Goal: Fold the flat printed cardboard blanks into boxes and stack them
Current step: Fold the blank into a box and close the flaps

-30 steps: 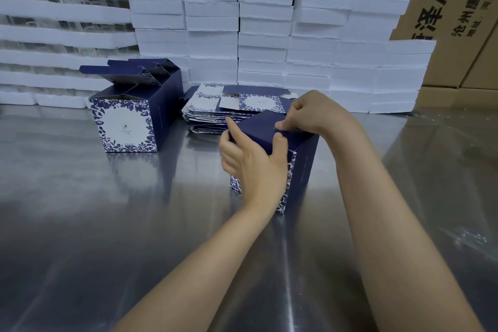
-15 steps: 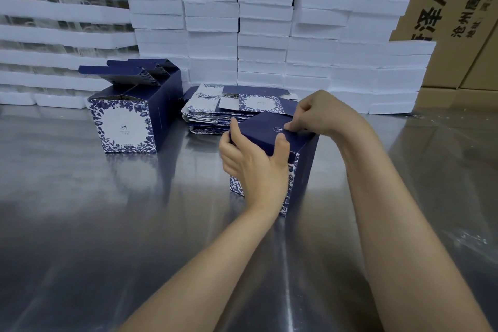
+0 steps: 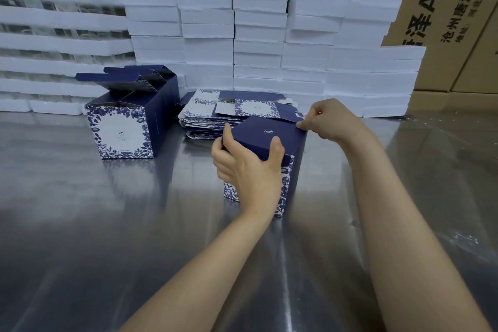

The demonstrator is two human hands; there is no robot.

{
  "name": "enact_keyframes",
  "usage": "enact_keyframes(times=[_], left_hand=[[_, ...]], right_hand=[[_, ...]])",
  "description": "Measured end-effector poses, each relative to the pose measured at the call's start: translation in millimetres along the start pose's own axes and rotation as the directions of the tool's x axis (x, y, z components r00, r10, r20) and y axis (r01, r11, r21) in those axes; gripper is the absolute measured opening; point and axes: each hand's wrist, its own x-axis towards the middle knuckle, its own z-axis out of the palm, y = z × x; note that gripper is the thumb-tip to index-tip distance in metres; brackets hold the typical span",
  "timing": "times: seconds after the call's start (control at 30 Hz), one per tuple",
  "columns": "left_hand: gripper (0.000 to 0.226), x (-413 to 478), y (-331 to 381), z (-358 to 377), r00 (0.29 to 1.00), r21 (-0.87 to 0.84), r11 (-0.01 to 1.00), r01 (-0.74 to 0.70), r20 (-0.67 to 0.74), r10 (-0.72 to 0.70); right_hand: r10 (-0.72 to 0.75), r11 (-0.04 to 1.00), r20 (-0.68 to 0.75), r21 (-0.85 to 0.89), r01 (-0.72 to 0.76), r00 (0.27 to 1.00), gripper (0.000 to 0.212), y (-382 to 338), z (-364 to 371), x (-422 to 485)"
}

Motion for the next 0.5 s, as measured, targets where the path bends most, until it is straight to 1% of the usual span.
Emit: enact_keyframes(times=[0.07,0.13,0.17,0.2,0.23,0.27,0.3,0.33,0.37,0.4,0.43,0.47,0.5], left_hand=[[0.084,0.1,-1.1,0.2,1.0,-0.008,1.0,-0.006,-0.014,0.006],[0.084,1.6,-1.0,1.2,1.0,-0.013,1.0,-0.009,-0.028,0.009],[0.083,2.1,-0.6,1.7,0.999,-0.016,1.0,-0.013,-0.03,0.013],[0.082,2.0,-0.9,1.7,0.999,-0.018,1.0,-0.023,-0.027,0.023],[0.081,0.9,-2.1,1.3,0.999,-0.017,0.999,-0.041,-0.018,0.04],[0.081,-1.1,-4.8,-0.3,0.998,-0.01,0.998,-0.067,0.002,0.067],[0.081,-3.0,-8.5,-2.8,0.994,-0.003,0.995,-0.102,0.03,0.102],[0.081,-3.3,-13.3,-5.7,0.989,-0.005,0.99,-0.14,0.055,0.14],[0.081,-1.5,-18.3,-8.8,0.983,-0.02,0.985,-0.169,0.066,0.17],[0.08,2.4,-22.3,-11.7,0.982,-0.044,0.983,-0.18,0.056,0.182],[0.078,8.0,-25.3,-13.8,0.984,-0.067,0.983,-0.173,0.03,0.176],[0.074,13.9,-27.7,-15.6,0.988,-0.084,0.984,-0.157,-0.001,0.157],[0.068,19.5,-29.4,-16.5,0.99,-0.096,0.986,-0.139,-0.026,0.137]], right_hand=[[-0.039,0.998,0.073,-0.038,0.042,0.997,0.028,-3.8,-2.7,0.5],[-0.053,0.994,0.235,-0.081,0.074,0.971,0.032,-10.3,-7.4,-3.6],[-0.063,0.991,0.341,-0.087,0.098,0.938,0.033,-13.8,-8.8,-7.4],[-0.081,0.991,0.439,-0.056,0.117,0.895,0.034,-16.5,-9.5,-11.1],[-0.11,0.992,0.497,0.004,0.125,0.861,0.033,-16.9,-10.8,-13.3],[-0.139,0.99,0.5,0.082,0.113,0.855,0.031,-14.6,-12.8,-14.1],[-0.153,0.982,0.45,0.17,0.084,0.88,0.03,-9.9,-15.8,-13.6],[-0.136,0.966,0.363,0.253,0.043,0.922,0.029,-3.8,-19.4,-11.6],[-0.089,0.945,0.253,0.326,0.002,0.963,0.028,3.6,-23.6,-8.4],[-0.025,0.927,0.145,0.374,-0.032,0.989,0.026,11.6,-27.7,-5.2],[0.035,0.925,0.057,0.377,-0.054,0.998,0.024,19.6,-31.4,-2.5],[0.076,0.94,0.003,0.333,-0.072,0.997,0.021,27.1,-34.5,-0.3],[0.101,0.961,-0.007,0.26,-0.095,0.995,0.017,33.4,-36.5,1.4]])
